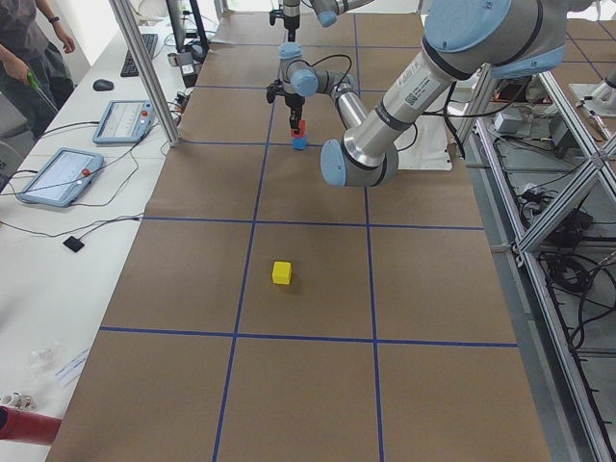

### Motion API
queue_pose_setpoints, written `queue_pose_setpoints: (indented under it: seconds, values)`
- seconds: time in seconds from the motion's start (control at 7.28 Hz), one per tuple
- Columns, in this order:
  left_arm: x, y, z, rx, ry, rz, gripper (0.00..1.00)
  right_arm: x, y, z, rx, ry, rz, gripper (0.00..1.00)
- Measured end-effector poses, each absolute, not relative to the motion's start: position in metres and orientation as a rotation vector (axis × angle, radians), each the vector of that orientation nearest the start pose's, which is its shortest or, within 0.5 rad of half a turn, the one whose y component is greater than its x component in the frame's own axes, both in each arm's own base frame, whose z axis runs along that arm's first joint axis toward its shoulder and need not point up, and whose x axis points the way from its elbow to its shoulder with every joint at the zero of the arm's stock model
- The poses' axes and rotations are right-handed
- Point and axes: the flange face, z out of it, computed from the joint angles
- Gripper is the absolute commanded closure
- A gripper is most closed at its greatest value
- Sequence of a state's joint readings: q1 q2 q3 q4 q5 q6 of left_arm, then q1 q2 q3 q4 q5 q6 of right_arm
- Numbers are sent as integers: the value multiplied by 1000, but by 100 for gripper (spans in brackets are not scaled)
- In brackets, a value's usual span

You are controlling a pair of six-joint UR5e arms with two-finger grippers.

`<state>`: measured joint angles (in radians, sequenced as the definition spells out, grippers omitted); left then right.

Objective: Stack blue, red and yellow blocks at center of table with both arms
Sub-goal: 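Lower the red cube onto the blue cube and open the left gripper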

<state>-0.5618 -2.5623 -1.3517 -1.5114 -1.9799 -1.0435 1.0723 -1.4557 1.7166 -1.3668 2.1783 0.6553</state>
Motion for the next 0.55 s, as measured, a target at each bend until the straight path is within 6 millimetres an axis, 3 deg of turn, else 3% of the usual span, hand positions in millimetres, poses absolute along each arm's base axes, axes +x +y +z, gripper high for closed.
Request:
queue_pose_setpoints:
  seconds: [0.55]
  values:
    - [608, -486, 126, 40, 799, 120, 100, -198, -523, 512, 52, -745, 8, 1]
